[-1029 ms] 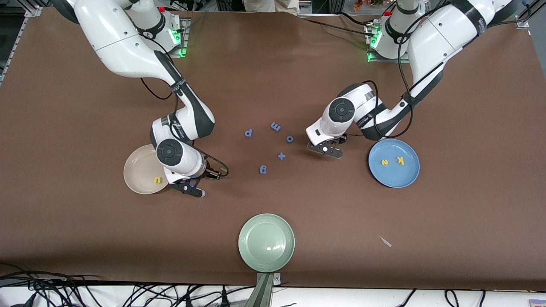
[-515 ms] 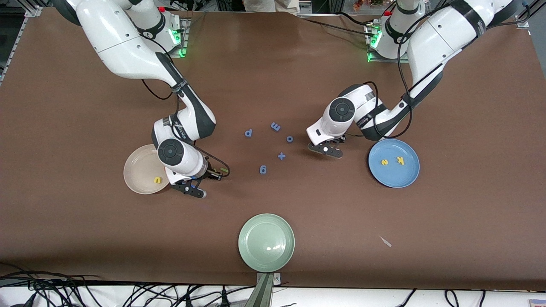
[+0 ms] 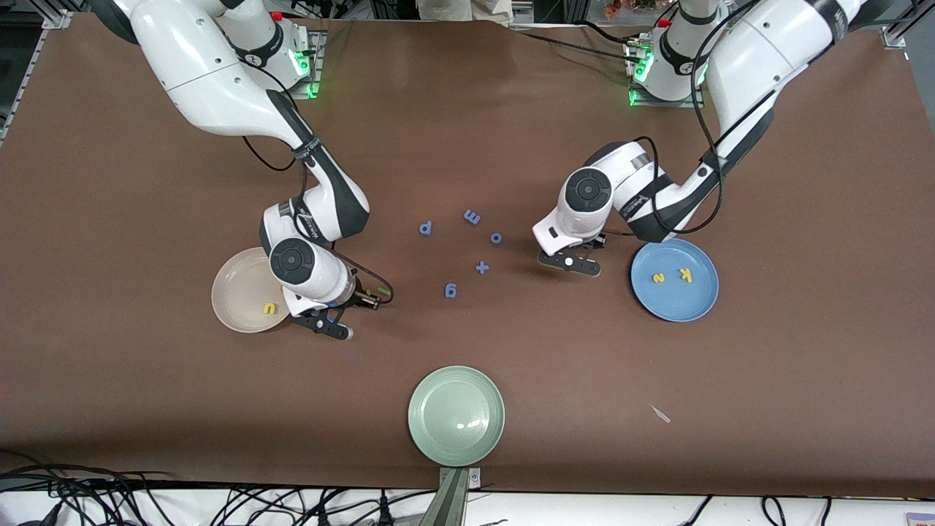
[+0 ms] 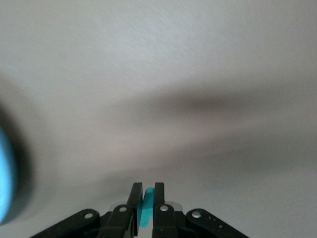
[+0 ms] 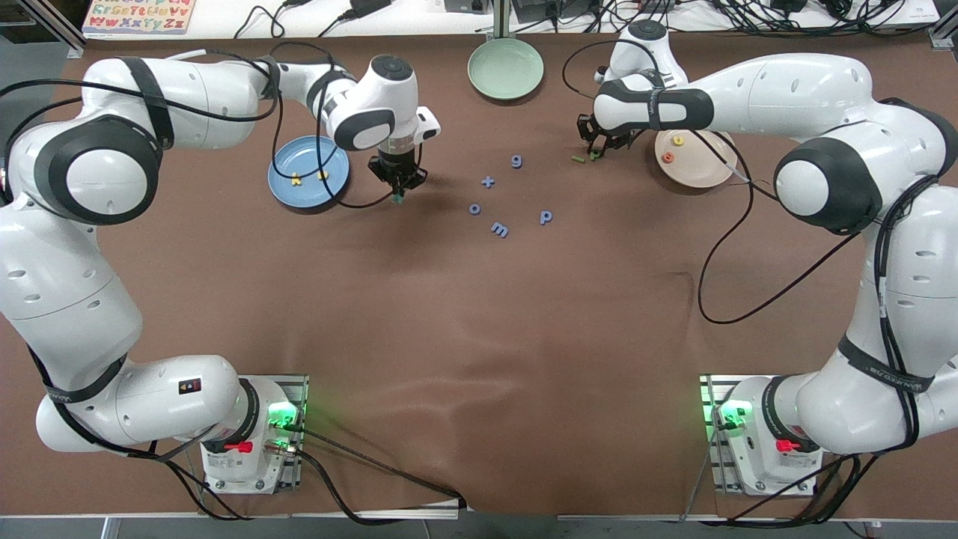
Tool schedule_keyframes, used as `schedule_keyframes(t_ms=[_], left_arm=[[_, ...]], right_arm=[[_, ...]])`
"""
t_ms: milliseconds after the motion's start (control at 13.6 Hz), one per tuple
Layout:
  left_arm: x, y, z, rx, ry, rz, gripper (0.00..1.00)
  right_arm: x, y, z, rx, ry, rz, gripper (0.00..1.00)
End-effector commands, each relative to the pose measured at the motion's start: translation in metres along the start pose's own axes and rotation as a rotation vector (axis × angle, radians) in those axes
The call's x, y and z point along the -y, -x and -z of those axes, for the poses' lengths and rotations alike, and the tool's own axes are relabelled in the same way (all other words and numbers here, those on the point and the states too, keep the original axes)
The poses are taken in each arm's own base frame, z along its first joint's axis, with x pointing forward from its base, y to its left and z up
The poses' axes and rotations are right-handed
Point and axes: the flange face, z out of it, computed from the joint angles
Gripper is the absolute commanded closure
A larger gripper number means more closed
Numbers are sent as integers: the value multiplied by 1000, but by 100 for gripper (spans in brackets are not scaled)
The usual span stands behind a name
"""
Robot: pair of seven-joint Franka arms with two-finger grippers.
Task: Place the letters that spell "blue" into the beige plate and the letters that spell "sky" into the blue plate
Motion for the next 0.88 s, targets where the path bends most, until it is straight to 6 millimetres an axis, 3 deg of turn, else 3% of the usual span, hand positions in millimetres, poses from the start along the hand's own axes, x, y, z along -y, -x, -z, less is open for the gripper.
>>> schedule_keyframes(t_ms=[0, 147, 368, 441, 588, 809], left_arm=[[18, -7, 39, -2, -90, -15, 100], [55, -25, 67, 23, -112, -65, 100], [119, -35, 63, 54, -99, -124, 100], [146, -38, 60, 60, -87, -147, 100], [176, -45, 56, 56, -88, -158, 100], [220, -55, 27, 32, -33, -135, 100]], right_arm=[[3, 1, -10, 9, 0, -2, 84], [3, 3, -12, 11, 3, 3, 100], [3, 1, -4, 2, -1, 27, 100], [4, -1, 9, -6, -3, 36, 100], [-6, -5, 38, 20, 19, 86, 100], [-39, -20, 76, 59, 57, 179, 100]])
